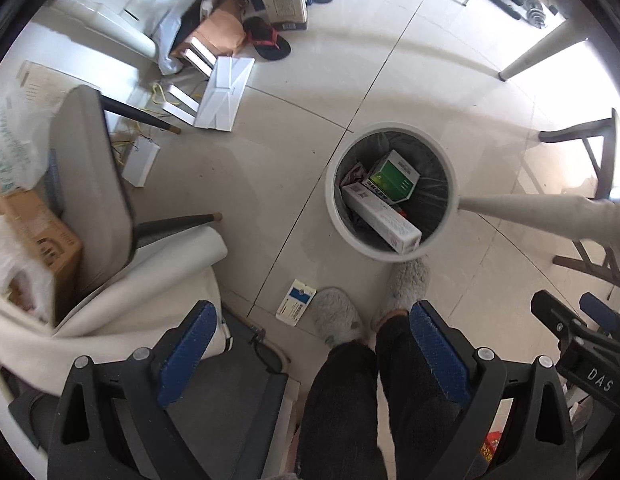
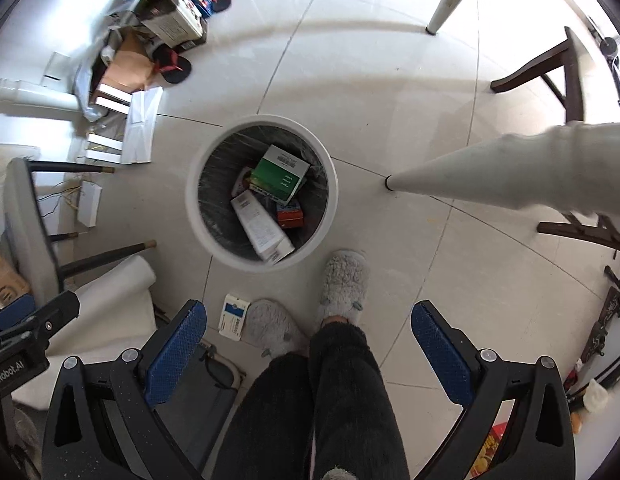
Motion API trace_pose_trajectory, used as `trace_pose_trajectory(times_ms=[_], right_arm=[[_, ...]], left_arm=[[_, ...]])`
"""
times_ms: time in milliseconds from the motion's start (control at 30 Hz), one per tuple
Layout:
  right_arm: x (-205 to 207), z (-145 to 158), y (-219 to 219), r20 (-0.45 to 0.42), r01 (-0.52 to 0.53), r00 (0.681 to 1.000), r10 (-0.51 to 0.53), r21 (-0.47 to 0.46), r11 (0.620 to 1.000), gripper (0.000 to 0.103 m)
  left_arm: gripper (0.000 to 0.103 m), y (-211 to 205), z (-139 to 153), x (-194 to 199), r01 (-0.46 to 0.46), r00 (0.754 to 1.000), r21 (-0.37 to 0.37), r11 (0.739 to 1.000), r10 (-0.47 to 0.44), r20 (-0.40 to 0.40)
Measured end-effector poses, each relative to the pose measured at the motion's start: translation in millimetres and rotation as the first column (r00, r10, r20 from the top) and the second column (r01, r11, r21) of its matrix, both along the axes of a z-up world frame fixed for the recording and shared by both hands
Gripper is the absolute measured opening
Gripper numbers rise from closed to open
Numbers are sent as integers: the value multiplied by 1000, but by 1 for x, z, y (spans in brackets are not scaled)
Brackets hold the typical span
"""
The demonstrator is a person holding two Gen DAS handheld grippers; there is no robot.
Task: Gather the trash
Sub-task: 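Open both tools to drop the tube box and white box into the bin, then grasp the blue-green rice bag with the left tool while the right tool grasps the foil blister pack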
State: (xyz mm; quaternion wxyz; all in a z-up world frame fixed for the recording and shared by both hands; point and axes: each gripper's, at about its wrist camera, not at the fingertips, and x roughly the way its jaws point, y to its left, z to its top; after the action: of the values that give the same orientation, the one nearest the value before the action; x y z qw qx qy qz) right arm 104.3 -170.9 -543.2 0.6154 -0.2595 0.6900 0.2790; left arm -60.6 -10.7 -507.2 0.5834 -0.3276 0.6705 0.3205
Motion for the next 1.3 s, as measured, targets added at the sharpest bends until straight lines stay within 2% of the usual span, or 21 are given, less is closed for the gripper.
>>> trace_pose_trajectory(times_ms=[267, 467, 600, 667, 700, 800, 967, 1100, 1300], right_arm=[[-27, 112, -25, -13, 29, 1000, -29, 69, 997, 103], [-23, 208, -34, -31, 45, 999, -40, 169, 985, 103], [10, 269, -30, -13, 69, 998, -68, 241, 968, 103], [34, 292, -25, -10, 81, 997, -81, 261, 962, 103], [48, 302, -21, -6, 81, 997, -82, 265, 961, 103], [97, 325, -4, 24, 67, 997, -76, 266, 961, 103], [195, 336, 44, 67, 24, 997, -41, 245, 969, 103], [278, 322, 104, 79, -16, 997, -1, 213, 977, 103], [362, 280, 205, 81, -159, 985, 150, 126, 979, 103]], left_arm=[[99, -20, 108, -23, -2, 999, 79, 997, -1, 40], [99, -15, 196, -8, -5, 994, 206, 979, -18, 111], [99, 1, 240, 29, -6, 991, 314, 949, -36, 128], [100, 10, 255, 48, -6, 989, 330, 944, -45, 144], [103, 16, 260, 61, -4, 988, 327, 945, -47, 148], [103, 35, 274, 108, 4, 985, 317, 949, -59, 162], [103, 80, 279, 190, -38, 983, 269, 962, -12, 182], [103, 122, 266, 252, -118, 972, 158, 980, 82, 218], [102, 188, 229, 321, -239, 953, 78, 968, 218, 212]])
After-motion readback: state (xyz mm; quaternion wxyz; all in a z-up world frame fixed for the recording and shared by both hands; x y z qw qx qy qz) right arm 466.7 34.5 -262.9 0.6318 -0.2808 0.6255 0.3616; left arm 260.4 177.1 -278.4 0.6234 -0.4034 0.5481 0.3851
